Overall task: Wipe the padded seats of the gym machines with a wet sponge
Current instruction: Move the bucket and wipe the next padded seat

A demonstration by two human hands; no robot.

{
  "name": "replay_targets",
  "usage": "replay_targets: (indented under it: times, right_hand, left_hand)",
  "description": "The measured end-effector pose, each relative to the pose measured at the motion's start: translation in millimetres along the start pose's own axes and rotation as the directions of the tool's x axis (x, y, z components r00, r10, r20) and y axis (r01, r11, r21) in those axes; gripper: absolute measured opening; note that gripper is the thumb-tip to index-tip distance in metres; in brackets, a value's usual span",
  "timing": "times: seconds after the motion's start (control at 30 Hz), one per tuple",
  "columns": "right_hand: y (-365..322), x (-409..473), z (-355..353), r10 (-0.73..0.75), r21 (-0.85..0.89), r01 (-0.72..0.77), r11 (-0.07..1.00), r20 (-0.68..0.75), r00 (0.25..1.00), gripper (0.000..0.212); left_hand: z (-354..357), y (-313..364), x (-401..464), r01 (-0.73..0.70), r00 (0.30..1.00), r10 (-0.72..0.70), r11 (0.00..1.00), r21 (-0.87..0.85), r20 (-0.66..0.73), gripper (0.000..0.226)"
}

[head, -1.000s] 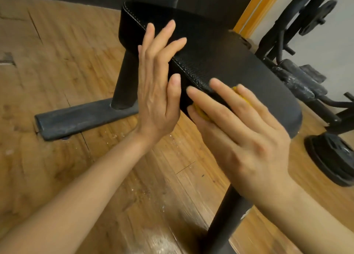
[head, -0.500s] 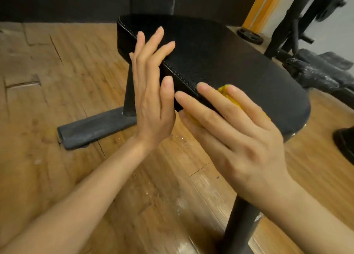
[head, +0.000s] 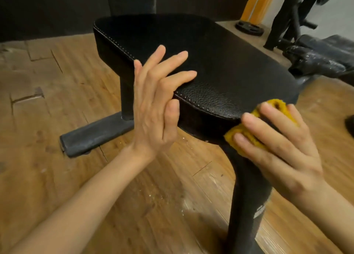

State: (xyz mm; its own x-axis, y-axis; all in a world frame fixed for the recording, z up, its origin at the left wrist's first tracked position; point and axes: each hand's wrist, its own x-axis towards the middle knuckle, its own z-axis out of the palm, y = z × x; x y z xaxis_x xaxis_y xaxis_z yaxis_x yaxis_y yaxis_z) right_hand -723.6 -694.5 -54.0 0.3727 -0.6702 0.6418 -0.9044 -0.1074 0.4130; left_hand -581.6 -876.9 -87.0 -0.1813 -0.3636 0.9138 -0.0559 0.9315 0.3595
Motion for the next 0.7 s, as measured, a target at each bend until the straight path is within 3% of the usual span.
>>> replay_targets:
  times: [0.1, 0.17, 0.27, 0.37, 0.43, 0.5, 0.57, 0.63, 0.7]
  right_hand:
    - [-25, 15, 16, 0.110, 0.075, -0.100, 0.992, -0.144, 0.983, 0.039]
    - [-48, 44, 27, 0.044, 0.098, -0.023, 0.995, -0.226, 0.973, 0.034]
    - [-41, 43, 29, -0.025, 0.051, 0.038, 0.998, -0.229, 0.973, 0.040]
    - [-24, 11, 27, 0.246, 0.137, -0.215, 0.967, -0.284, 0.927, 0.037]
    - [-36, 10, 29, 0.473, 0.312, -0.384, 0.869, -0.296, 0.830, 0.032]
    - [-63, 26, 34, 0.594, 0.393, -0.469, 0.791, -0.312, 0.741, 0.031]
    - [-86, 39, 43, 0.516, 0.275, -0.442, 0.854, -0.337, 0.787, 0.036]
    - [-90, 41, 45, 0.346, 0.145, -0.317, 0.937, -0.269, 0.899, 0.041]
    - [-72, 28, 40, 0.193, 0.081, -0.180, 0.980, -0.209, 0.959, 0.039]
  left_hand:
    - [3, 1, 0, 0.005, 1.000, -0.005, 1.000, 0.023, -0.026, 0.044]
    - [3, 0, -1, 0.001, 0.999, 0.003, 0.996, 0.093, -0.038, 0.031]
    - [0, 0, -1, -0.012, 1.000, 0.015, 0.993, 0.118, -0.020, 0.030]
    - [-4, 4, -2, 0.000, 1.000, -0.001, 0.999, 0.054, 0.009, 0.043]
    - [-5, 8, 0, 0.018, 1.000, -0.019, 0.998, 0.067, 0.014, 0.050]
    - [-6, 12, -1, 0.017, 0.999, -0.020, 0.996, 0.088, 0.033, 0.052]
    - [-9, 12, 0, -0.004, 0.997, -0.003, 0.996, 0.090, 0.077, 0.048]
    - [-13, 11, 1, -0.011, 0.992, -0.002, 0.995, 0.102, 0.127, 0.049]
    - [-17, 11, 2, -0.010, 0.988, -0.008, 0.994, 0.113, 0.157, 0.057]
